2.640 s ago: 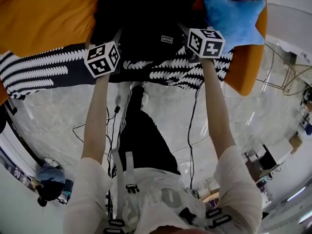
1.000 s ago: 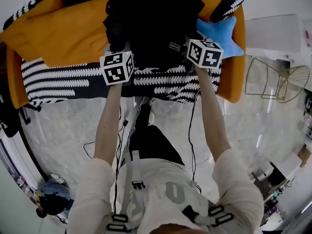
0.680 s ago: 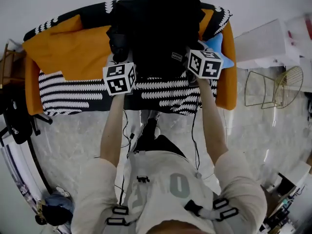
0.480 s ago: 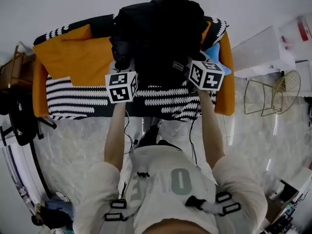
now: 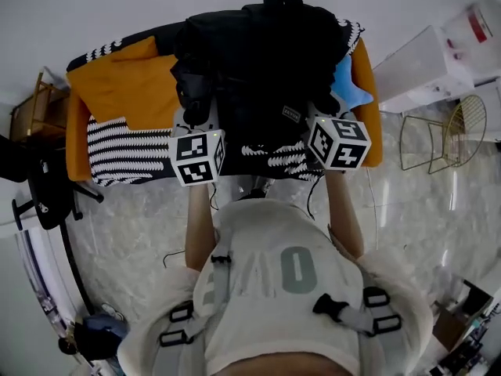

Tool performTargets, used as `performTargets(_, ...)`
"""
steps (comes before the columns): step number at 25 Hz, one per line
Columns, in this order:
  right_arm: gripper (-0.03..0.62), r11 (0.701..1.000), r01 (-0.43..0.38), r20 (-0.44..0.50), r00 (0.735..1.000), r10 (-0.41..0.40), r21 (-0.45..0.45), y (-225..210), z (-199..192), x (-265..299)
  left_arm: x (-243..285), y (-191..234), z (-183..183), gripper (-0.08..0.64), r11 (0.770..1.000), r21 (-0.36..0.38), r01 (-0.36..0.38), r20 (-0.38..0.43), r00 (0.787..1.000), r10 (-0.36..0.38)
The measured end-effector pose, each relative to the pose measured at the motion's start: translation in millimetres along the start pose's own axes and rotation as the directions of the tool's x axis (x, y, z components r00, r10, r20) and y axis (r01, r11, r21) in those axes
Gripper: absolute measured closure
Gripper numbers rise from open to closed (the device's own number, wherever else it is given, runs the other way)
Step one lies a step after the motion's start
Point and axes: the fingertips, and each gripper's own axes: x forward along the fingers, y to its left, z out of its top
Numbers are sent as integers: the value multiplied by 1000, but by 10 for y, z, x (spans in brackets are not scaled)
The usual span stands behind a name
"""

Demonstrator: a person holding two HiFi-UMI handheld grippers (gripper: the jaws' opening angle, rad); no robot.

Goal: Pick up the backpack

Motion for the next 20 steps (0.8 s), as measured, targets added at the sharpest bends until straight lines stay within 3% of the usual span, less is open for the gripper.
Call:
performTargets(7,469,999,27,61,998,-26,-21,185,-260,-539,-552,-182,-203,486,1000,20,10,59,998,-11)
performTargets(13,469,999,46,98,994,-47,7,262,-417,-826,-760,-264,-232,488,998,68,18,84,996,-23)
performTargets(20,471,998,55,119,991,-54,-4,367,-498,-1021,-963,-296,-293,486,998,63,14,96,995,-20)
